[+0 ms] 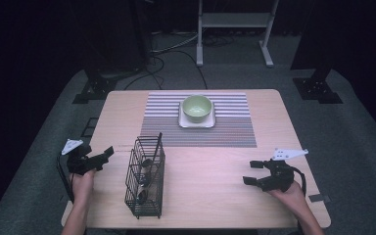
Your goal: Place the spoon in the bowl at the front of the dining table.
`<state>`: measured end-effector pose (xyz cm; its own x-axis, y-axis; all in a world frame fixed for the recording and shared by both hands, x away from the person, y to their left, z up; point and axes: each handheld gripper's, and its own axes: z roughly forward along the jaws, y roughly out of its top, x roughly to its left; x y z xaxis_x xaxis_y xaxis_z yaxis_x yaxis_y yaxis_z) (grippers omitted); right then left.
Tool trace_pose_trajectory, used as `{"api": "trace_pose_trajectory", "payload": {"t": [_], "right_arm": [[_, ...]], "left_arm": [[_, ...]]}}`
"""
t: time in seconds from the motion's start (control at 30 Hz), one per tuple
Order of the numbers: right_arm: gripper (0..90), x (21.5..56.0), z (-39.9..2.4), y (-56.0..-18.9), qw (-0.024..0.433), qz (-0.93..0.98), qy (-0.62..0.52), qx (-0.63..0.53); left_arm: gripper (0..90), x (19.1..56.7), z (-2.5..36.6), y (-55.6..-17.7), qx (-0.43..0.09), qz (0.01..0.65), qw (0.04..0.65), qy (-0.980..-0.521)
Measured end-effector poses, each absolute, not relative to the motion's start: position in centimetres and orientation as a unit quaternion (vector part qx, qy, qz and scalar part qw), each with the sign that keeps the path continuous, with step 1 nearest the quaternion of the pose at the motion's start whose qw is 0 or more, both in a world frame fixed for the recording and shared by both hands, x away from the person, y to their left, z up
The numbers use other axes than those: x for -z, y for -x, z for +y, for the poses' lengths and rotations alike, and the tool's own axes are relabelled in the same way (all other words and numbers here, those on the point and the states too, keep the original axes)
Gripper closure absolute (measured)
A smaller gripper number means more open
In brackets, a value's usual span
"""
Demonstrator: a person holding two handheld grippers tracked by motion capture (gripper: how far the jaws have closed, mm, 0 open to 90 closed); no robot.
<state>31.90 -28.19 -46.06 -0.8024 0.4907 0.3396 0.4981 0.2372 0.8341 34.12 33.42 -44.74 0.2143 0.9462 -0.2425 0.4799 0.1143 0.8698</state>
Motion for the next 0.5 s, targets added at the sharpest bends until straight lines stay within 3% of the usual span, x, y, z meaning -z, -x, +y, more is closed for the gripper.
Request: {"api": "trace_pose_trajectory", "payload": {"t": [0.5], "right_arm": [[12.7,43.6,-27.0,-31.2,0.001,-0.773,0.31,0.553]], "left_arm": [[0.0,44.6,33.1,-34.0,-0.242,0.565,0.482,-0.624]]}}
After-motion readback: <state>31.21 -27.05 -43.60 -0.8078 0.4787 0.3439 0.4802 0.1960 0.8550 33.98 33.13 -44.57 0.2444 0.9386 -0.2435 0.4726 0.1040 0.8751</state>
